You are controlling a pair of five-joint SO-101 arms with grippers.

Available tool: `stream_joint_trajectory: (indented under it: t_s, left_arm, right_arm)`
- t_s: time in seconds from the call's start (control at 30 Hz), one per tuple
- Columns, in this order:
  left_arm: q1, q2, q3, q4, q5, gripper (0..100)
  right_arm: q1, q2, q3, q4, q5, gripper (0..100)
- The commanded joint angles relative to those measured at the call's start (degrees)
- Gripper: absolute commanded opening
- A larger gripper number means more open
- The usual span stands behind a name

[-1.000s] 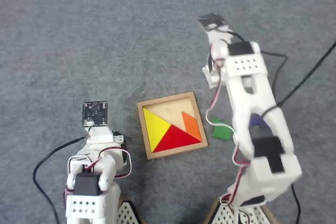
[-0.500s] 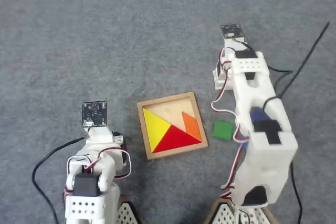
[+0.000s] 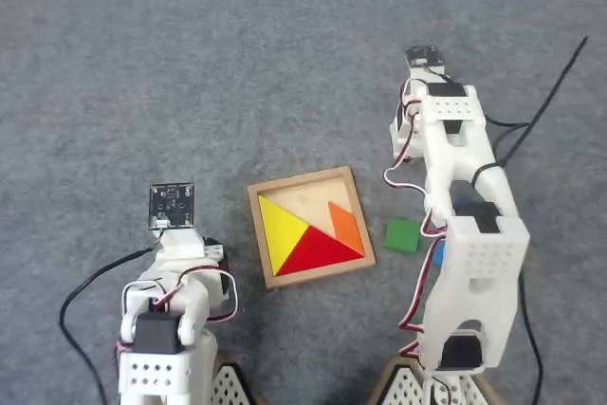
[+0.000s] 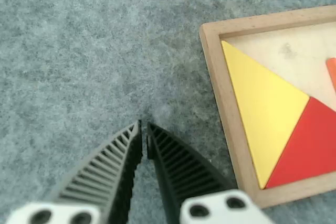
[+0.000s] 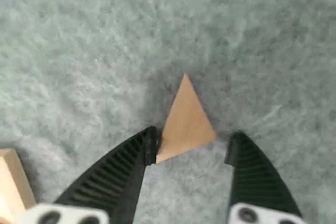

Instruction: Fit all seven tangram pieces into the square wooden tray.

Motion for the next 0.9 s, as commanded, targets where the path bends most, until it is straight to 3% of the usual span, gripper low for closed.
stream_joint_trajectory:
  t_s: [0.0, 0.2, 0.37, 0.63, 0.77, 0.87]
  left_arm:
    - [-0.4, -1.1, -0.7, 0.1, -0.5, 1]
    - [-0.4, -1.1, -0.7, 0.1, -0.5, 1]
    - [-0.4, -1.1, -0.7, 0.1, -0.5, 1]
    - [-0.4, -1.1, -0.7, 0.1, -0.5, 1]
    - [-0.4, -1.1, -0.7, 0.1, -0.5, 1]
    - [-0.4, -1.1, -0.7, 0.1, -0.5, 1]
  right_arm:
    - [0.0, -1.0, -3.3, 0.7, -0.2, 20.1]
    - [0.0, -1.0, -3.3, 0.5, -0.1, 19.6]
    - [-0.5, -1.5, -3.3, 0.4, -0.1, 11.9]
    - [-1.9, -1.6, -3.3, 0.5, 1.5, 11.2]
    - [-1.1, -1.7, -4.0, 1.4, 1.7, 12.4]
    - [0.7, -1.6, -7.5, 6.2, 3.9, 21.0]
